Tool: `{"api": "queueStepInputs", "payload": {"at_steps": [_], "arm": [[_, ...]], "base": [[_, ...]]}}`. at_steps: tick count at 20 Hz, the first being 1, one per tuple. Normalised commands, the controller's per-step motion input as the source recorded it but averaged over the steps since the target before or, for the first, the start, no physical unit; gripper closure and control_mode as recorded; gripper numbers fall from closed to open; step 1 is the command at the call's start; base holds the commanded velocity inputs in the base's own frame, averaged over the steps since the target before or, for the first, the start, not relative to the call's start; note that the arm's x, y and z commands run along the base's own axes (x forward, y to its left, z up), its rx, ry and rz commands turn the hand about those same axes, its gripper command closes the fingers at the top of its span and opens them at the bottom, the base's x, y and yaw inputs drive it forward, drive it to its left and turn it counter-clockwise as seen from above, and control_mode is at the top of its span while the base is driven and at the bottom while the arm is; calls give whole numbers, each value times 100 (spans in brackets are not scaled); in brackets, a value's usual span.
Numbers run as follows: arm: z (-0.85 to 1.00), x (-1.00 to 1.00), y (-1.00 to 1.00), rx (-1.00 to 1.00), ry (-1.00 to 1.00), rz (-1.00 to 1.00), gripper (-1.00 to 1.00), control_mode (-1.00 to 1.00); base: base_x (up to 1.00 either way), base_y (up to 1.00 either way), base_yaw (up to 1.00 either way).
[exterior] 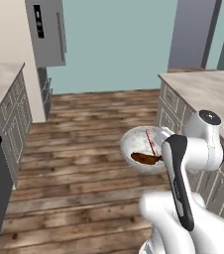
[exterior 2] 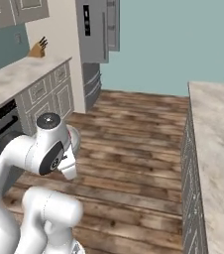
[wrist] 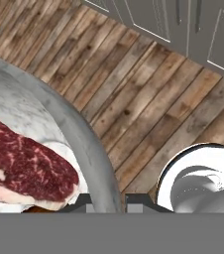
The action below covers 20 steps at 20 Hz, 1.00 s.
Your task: Place the bowl with the sweet potato and broccoli on the top shelf of the fridge. Place the bowl with the chicken drumstick and steak on the second highest shelf of the fridge.
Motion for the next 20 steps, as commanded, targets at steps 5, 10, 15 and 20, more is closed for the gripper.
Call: {"api": "queueStepInputs", "payload": {"at_steps": [5,10,15,20], "arm": [[0,0,0,0,0,0,100,100],[0,0,0,0,0,0,100,100],[0,0,0,0,0,0,100,100],[0,0,0,0,0,0,100,100]], "base": [[100,-29,-1],[100,-30,-3],[100,-28,-6],[100,-26,-4]]}}
